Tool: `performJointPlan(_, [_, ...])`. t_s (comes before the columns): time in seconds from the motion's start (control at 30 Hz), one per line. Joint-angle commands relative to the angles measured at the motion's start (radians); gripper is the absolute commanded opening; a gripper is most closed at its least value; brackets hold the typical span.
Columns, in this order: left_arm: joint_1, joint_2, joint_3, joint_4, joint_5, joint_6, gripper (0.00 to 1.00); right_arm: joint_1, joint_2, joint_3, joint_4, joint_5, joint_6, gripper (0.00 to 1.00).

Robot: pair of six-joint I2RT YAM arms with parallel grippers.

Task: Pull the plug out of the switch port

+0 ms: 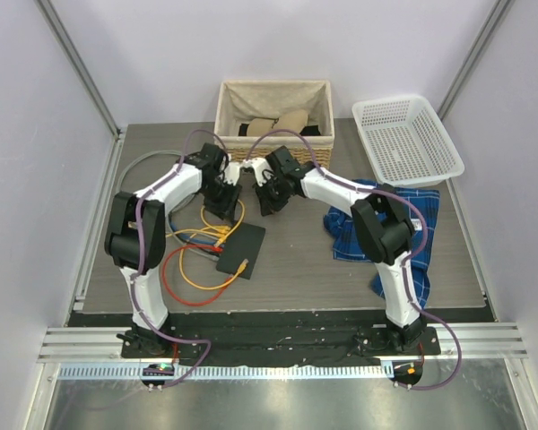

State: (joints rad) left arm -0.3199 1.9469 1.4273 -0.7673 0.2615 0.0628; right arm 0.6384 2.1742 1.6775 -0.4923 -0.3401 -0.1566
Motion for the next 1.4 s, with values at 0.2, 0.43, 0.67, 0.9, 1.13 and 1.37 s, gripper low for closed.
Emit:
performJointPlan(0.2, [0.087,-0.132,0.065,-0.116,0.153,0.135,0.51,0.000,-0.278,-0.076,-0.037,-0.062,-0.058,0.26])
performJointPlan(0.43, [0.104,-0.327,-0.103,-0.262,0.125,0.416,0.26,0.000,-0.326,-0.206,-0.048,-0.028,-0.043,0.33])
performJointPlan(0.67, [0.085,-0.402,-0.338,-0.357,0.061,0.640,0.16,-0.002,-0.310,-0.245,-0.049,-0.020,-0.046,0.30])
performJointPlan(0.9, [-0.027,-0.384,-0.435,-0.159,0.047,0.634,0.17,-0.002,-0.312,-0.275,-0.025,-0.019,-0.021,0.27])
performJointPlan(1.13, [-0.209,-0.257,-0.429,0.019,0.070,0.565,0.19,-0.106,-0.364,-0.265,-0.005,-0.028,0.073,0.22])
performJointPlan(1.37, [-0.390,-0.044,-0.199,0.097,0.140,0.459,0.20,-0.312,-0.361,-0.131,-0.035,-0.077,0.138,0.21])
